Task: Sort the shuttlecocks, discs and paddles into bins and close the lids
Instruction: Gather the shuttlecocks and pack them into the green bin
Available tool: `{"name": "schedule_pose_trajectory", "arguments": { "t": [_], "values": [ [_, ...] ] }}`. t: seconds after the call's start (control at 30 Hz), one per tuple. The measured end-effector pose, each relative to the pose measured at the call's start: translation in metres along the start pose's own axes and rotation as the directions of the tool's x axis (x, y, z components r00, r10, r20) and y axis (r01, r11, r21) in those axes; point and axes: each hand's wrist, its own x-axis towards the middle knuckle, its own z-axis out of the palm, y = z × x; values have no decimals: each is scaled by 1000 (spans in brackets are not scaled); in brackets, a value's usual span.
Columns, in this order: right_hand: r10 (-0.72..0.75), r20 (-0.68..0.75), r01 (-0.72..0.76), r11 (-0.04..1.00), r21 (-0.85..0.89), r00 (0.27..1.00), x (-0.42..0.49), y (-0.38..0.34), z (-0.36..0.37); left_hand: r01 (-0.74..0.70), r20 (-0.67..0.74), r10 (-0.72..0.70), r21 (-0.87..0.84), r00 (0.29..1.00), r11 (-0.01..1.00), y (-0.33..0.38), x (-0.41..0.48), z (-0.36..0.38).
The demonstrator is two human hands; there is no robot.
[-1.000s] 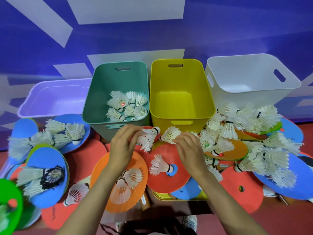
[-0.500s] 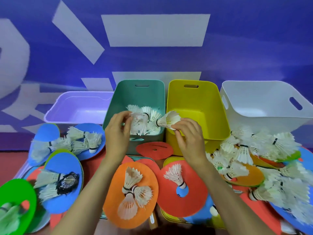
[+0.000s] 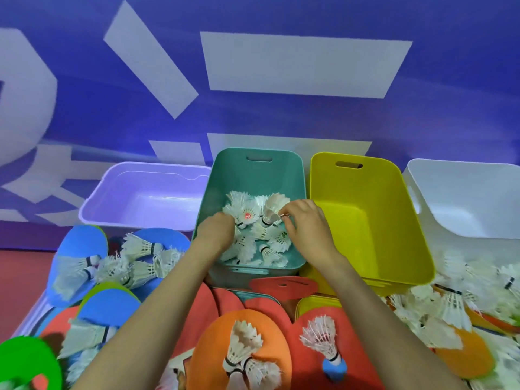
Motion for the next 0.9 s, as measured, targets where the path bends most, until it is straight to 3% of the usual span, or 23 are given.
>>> {"name": "schedule_pose_trajectory", "arguments": {
  "t": [0.07, 0.23, 0.43, 0.57, 0.7, 0.83, 0.9],
  "values": [
    [1, 114, 3, 1000, -30, 994, 8, -2, 7, -17, 69, 18, -18, 997, 1000, -6, 6, 6],
    [35, 328, 9, 991, -133, 944, 24, -9, 24, -30, 88, 41, -120, 995, 992, -19, 9, 6],
    [74, 356, -21, 989, -150, 932, 27, -13, 32, -89, -44, 80, -260, 996, 961, -20, -5, 2],
    [33, 277, -3, 994, -107, 960, 12, -8, 25, -117, -141, 77, -306, 987, 945, -12, -22, 5],
    [-51, 78, 48, 998, 51, 996, -15, -5, 11, -226, -331, 88, -406, 939, 886, 4, -46, 15],
    [-79, -155, 101, 985, 139, 985, -50, -4, -7, -455, -668, 93, -393, 739, 799, 21, -80, 28],
    [-82, -229, 118, 982, 145, 970, -72, -4, -14, -522, -729, 123, -352, 673, 777, 27, -99, 35]
  ]
}}
